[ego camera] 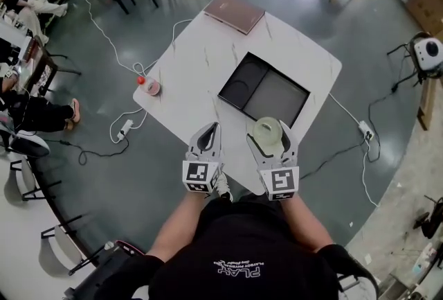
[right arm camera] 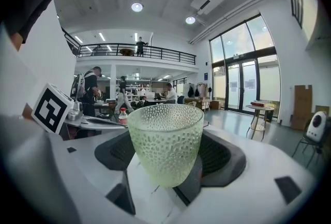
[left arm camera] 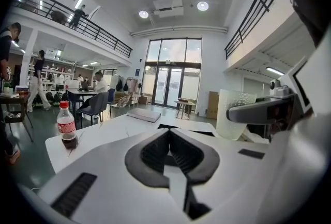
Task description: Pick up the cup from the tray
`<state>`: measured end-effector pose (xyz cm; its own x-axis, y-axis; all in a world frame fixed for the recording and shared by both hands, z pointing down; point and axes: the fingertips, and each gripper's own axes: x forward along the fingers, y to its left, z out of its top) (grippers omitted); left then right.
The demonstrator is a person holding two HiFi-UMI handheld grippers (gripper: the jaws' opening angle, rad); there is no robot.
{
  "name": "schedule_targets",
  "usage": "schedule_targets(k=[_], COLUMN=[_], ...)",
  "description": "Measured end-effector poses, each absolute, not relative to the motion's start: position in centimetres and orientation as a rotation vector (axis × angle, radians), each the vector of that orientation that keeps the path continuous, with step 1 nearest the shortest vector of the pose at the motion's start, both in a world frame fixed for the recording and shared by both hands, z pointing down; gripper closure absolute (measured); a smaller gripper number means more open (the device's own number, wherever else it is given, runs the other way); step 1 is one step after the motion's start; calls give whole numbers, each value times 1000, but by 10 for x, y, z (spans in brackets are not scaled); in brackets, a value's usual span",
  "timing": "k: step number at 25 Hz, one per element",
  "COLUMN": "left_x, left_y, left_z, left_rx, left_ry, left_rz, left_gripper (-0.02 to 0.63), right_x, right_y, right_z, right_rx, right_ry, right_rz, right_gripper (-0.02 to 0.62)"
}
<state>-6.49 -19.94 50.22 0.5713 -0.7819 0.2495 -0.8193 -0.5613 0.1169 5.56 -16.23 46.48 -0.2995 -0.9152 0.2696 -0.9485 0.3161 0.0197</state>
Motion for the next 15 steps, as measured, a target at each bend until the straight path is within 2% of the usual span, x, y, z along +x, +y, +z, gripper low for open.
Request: schedule_targets(k=[15], left_x=[-59], left_y=[-171], left_z=[485], left_rx=[2659], left_ry=[-1266], left_rz=[240], left_gripper=[598], right_x=[58], right_y=[-134], right_z=[449], right_rx=[1792], right_ry=[-2366], right_rz=[140], right_gripper=[229])
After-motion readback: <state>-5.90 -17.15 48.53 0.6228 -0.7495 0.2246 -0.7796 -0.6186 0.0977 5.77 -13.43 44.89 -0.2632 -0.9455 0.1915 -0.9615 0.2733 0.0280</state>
